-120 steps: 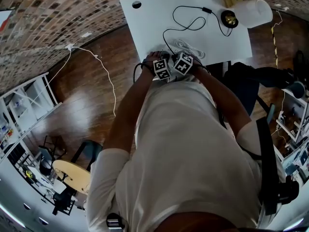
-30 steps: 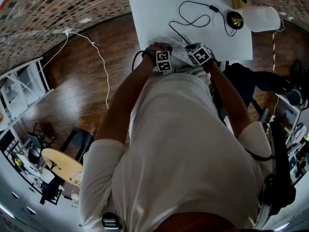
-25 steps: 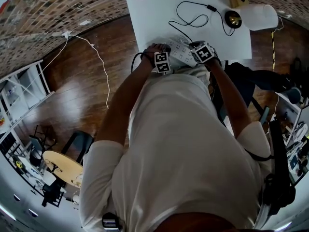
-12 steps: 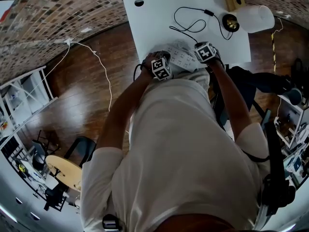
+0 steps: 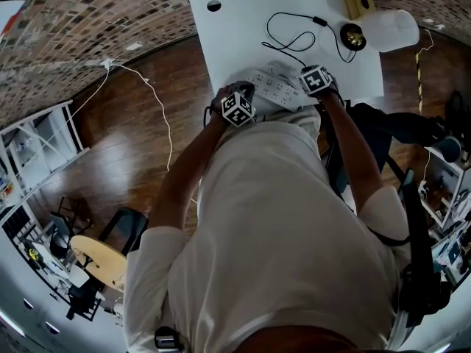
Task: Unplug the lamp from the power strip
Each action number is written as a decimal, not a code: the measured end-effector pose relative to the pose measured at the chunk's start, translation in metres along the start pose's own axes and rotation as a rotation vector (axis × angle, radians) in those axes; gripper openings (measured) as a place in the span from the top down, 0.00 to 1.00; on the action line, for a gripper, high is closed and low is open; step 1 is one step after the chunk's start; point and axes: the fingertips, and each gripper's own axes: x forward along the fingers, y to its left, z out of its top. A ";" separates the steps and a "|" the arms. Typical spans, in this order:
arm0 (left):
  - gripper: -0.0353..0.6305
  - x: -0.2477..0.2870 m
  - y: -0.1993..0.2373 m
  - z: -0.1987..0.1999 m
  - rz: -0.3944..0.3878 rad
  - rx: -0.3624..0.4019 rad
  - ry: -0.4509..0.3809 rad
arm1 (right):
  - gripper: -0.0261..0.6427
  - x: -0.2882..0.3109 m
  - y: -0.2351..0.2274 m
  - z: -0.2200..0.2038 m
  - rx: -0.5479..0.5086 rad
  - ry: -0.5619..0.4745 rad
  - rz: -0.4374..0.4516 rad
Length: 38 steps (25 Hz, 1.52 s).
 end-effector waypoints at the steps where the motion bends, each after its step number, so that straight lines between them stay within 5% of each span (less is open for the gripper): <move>1: 0.94 -0.003 0.001 0.000 0.004 -0.012 -0.008 | 0.88 0.000 -0.001 0.000 0.000 0.000 -0.005; 12: 0.94 -0.021 0.013 0.002 0.038 -0.124 -0.065 | 0.87 0.000 -0.015 -0.006 0.013 -0.003 -0.051; 22: 0.94 -0.041 0.029 0.010 0.062 -0.251 -0.139 | 0.77 -0.020 -0.013 -0.005 0.033 -0.071 -0.062; 38: 0.94 -0.103 0.040 0.054 -0.068 -0.385 -0.443 | 0.73 -0.074 0.029 0.013 0.073 -0.253 -0.116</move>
